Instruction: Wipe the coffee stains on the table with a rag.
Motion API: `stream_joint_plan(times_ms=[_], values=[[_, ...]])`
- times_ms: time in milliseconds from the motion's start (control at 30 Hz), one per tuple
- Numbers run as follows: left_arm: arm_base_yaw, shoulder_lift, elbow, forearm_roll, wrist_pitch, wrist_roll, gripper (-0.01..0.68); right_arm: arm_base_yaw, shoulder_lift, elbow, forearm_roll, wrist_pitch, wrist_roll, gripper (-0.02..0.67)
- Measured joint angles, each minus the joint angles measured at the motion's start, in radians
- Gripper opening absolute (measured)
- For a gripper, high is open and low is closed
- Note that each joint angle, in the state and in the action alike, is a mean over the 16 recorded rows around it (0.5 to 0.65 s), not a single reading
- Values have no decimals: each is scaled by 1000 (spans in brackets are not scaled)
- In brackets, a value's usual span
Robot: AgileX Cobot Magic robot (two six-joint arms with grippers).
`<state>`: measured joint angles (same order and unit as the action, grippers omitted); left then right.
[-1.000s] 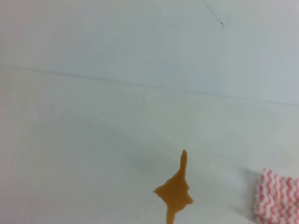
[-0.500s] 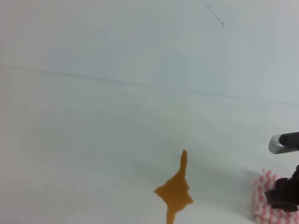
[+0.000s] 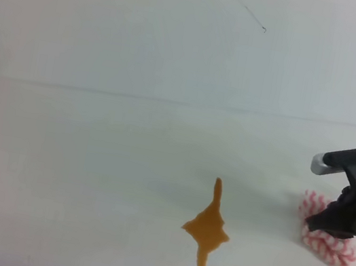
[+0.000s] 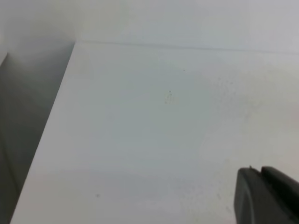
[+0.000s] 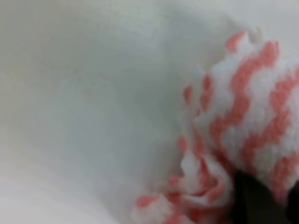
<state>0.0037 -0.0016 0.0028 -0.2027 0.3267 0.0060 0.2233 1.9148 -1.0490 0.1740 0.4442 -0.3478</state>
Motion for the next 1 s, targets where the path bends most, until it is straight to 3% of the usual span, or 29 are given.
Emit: stream_joint_plan(times_ms=[167,500,767,1000], values=[[0,0,0,0,0,0,-1,58,16,-99,4,5,-24,44],[0,2,-3,0,1,1,-1,138,179,-477,-34,64,-44,32],[0,2,-3,0,1,1,-1,157,389,-820,-58,293,-36,34],[0,2,-3,0,1,1,-1,208,485,-980,-62,487,-6,31]])
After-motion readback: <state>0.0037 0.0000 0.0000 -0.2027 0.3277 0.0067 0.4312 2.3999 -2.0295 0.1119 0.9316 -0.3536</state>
